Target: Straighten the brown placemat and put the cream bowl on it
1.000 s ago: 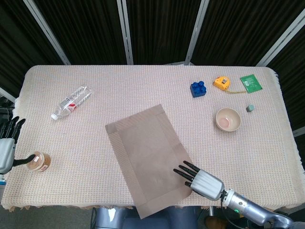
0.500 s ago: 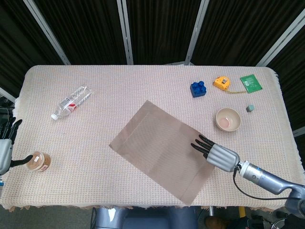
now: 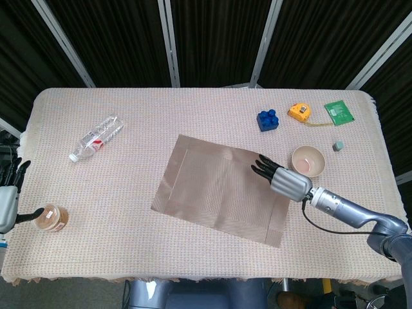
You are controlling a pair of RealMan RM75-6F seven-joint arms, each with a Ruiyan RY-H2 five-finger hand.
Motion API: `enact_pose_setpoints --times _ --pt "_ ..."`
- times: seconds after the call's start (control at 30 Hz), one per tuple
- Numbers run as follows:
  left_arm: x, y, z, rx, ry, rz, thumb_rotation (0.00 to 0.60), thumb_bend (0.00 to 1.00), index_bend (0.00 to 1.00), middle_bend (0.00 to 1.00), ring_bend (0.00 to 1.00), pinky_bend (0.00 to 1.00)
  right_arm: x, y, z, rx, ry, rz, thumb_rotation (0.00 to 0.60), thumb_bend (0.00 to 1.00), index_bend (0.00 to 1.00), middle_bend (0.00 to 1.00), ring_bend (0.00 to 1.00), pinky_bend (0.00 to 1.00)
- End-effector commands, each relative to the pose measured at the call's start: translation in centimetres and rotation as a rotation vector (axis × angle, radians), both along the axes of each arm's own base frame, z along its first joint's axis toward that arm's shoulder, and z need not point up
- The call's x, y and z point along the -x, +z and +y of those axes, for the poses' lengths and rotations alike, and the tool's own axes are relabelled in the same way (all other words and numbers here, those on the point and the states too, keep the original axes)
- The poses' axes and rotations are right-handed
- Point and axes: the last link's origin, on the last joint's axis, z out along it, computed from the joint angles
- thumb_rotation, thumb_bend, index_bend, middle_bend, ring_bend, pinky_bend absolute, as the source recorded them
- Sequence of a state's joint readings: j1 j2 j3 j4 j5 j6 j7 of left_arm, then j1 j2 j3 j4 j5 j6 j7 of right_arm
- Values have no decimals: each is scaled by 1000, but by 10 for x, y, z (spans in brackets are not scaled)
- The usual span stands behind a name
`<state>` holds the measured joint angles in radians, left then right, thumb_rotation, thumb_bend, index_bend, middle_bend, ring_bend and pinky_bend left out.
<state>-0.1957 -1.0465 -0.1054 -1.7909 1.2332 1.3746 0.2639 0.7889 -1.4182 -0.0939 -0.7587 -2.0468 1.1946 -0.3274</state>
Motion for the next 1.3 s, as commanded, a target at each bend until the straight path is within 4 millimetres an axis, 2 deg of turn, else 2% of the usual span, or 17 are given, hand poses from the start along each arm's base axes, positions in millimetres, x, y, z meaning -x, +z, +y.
enact_pose_setpoints --times 0.03,0.2,0.33,0.47,0.6,0.73,0.9,0.97,1.13,1.3 --pt "-1 -2 -1 10 -10 5 600 84 0 0 0 0 -3 9 -3 64 -19 -99 600 2 6 0 0 0" --pt "-2 -5 -1 31 -40 -5 600 97 0 0 0 0 3 34 17 157 -167 -389 600 0 0 0 0 0" --pt "-9 -9 1 60 -149 -68 600 101 0 0 0 0 12 61 51 194 -360 -671 600 0 0 0 0 0" --pt "-14 -14 3 77 -227 -88 600 102 0 0 0 0 19 83 83 207 -540 -879 600 0 0 0 0 0" --pt "-22 -32 13 144 -302 -68 600 103 2 0 0 0 25 97 111 242 -707 -1048 600 0 0 0 0 0" --pt "-37 -58 23 217 -373 -41 600 103 51 0 0 0 22 97 134 246 -803 -1167 600 0 0 0 0 0" --pt "-61 -97 43 302 -458 -22 600 120 244 0 0 0 13 90 159 208 -881 -1311 600 0 0 0 0 0" --pt "-68 -114 51 326 -483 -15 600 131 273 0 0 0 10 86 166 201 -893 -1341 600 0 0 0 0 0" --pt "-78 -150 63 381 -517 14 600 147 326 0 0 0 9 75 176 191 -910 -1362 600 0 0 0 0 0" --pt "-84 -182 71 418 -550 48 600 154 337 0 0 0 20 72 173 226 -893 -1321 600 0 0 0 0 0"
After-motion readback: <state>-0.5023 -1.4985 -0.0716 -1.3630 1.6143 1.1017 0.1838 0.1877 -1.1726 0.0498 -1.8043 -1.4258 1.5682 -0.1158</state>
